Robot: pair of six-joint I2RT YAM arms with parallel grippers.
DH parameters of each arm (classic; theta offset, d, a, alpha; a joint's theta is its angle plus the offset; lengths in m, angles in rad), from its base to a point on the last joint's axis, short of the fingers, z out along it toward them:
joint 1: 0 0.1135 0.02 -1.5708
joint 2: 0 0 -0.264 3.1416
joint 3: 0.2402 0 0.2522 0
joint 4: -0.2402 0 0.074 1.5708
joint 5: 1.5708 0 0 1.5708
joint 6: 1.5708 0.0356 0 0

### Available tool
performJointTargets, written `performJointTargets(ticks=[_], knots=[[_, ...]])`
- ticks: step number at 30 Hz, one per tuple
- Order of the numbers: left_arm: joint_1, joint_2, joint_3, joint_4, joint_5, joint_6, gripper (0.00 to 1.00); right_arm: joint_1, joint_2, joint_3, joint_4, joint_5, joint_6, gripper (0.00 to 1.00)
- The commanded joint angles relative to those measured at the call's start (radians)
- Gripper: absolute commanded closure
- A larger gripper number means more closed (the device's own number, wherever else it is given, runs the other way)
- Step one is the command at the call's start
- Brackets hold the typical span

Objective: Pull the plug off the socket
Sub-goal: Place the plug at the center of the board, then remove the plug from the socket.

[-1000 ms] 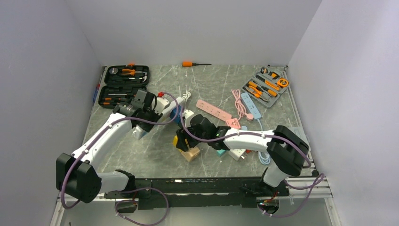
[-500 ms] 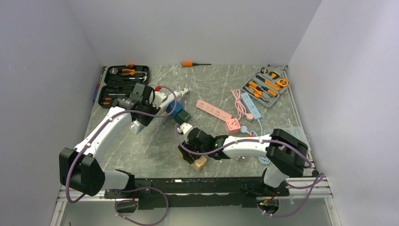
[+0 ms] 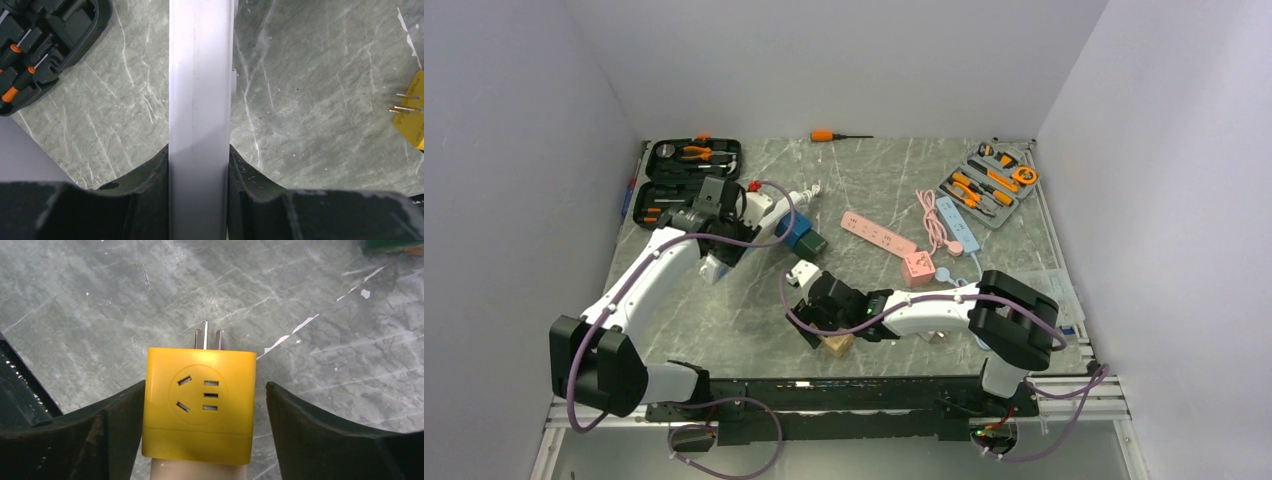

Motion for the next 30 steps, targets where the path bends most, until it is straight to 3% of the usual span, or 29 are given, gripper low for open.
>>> performJointTargets(ticks=[1,6,11,15,30], knots=[[0.021,-0.093,-0.001,0.079,0.081,0.016,1.0,-0.013,-0.072,0.067,0.004,-0.015,-0.039,0.09],[0.036,-0.133,-0.023,0.076,0.146,0.026,1.0,-0.088,-0.183,0.129,-0.063,-0.148,-0.073,0.03],[0.046,-0.164,-0.055,0.083,0.169,0.031,1.0,-0.266,-0.251,0.175,-0.091,-0.281,-0.091,0.0],[0.048,-0.176,-0.073,0.084,0.162,0.031,1.0,-0.355,-0.144,0.292,-0.155,-0.346,-0.165,0.0],[0.049,-0.244,-0.095,0.05,0.16,0.039,1.0,-0.387,0.215,0.495,-0.074,-0.428,-0.178,0.0]])
